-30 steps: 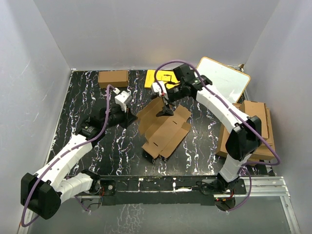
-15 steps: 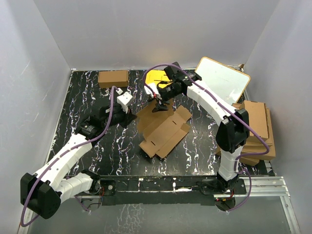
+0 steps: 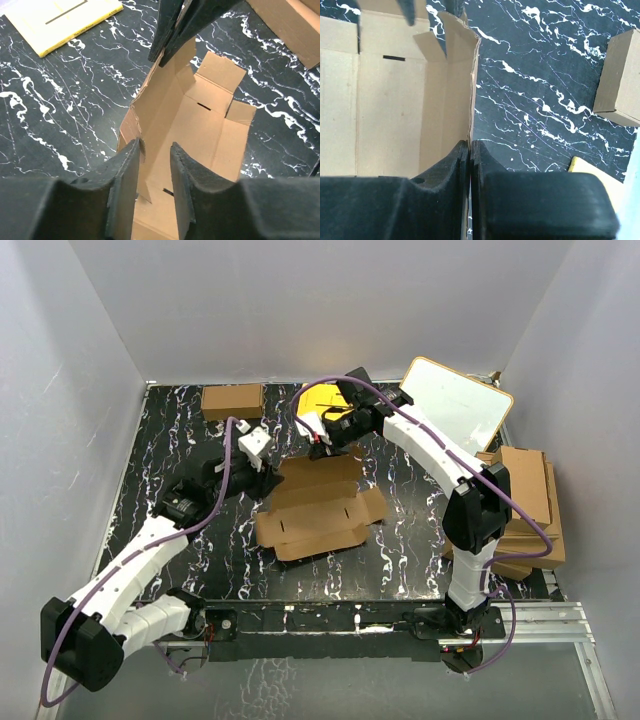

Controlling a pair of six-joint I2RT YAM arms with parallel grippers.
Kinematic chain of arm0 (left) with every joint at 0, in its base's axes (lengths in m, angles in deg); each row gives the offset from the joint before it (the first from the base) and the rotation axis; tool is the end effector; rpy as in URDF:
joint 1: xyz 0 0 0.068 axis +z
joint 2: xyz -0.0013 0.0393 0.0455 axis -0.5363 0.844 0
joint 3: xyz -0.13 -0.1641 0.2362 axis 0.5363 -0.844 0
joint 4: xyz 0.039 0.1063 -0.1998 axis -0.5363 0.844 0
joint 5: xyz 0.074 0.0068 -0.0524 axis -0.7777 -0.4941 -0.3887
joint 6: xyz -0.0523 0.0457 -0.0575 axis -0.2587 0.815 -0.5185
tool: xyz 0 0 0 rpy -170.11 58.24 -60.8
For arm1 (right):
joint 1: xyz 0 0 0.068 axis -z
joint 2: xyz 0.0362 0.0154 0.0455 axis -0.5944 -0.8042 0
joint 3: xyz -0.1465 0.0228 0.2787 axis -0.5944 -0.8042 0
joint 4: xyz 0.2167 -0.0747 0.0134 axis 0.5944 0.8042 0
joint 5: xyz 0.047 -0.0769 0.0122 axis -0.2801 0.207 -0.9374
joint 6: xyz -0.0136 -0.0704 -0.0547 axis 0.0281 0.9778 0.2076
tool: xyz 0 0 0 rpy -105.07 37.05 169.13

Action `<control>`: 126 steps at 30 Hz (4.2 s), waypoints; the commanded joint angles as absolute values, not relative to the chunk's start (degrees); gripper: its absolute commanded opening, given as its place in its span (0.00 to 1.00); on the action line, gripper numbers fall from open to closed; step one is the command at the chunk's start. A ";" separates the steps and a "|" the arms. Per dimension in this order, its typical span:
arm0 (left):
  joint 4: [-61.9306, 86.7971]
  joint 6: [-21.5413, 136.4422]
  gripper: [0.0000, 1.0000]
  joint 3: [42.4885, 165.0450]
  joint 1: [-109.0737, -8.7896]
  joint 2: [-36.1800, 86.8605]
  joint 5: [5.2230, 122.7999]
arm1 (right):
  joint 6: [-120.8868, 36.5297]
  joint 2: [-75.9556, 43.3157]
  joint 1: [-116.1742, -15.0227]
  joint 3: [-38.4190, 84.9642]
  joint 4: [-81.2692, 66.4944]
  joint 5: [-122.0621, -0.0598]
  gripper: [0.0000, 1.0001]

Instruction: Fold the paper box

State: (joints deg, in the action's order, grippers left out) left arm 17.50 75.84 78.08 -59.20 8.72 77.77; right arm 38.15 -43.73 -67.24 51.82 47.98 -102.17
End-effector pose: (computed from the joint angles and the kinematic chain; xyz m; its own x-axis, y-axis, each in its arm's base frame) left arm 0.1850 -0.1272 0.3516 -0.1457 0.1967 -0.9696 0.7631 0.6461 0.0164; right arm 0.3087 0.2543 0.3393 0.4189 -0.4865 -0.7667 -0.9021 -0.3193 -0.2903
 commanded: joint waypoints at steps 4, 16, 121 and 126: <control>15.24 72.13 0.72 75.86 -59.15 5.05 77.62 | 40.25 -38.25 -67.58 50.26 46.53 -103.35 0.08; 15.93 75.56 0.82 78.88 -57.59 12.82 86.15 | 40.22 -37.63 -67.59 48.93 47.82 -106.25 0.08; 0.22 69.64 0.00 65.18 -55.54 -4.35 92.95 | -21.00 -18.02 -39.66 -9.64 -18.27 -112.14 0.96; 0.54 70.35 0.00 65.44 -55.51 -4.49 93.64 | -20.15 -19.00 -39.77 -7.99 -15.99 -111.15 0.92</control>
State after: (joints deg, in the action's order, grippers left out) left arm 2.64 69.48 64.50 -55.79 -2.91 91.43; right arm -22.52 -18.33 -39.74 -11.76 -15.01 -111.24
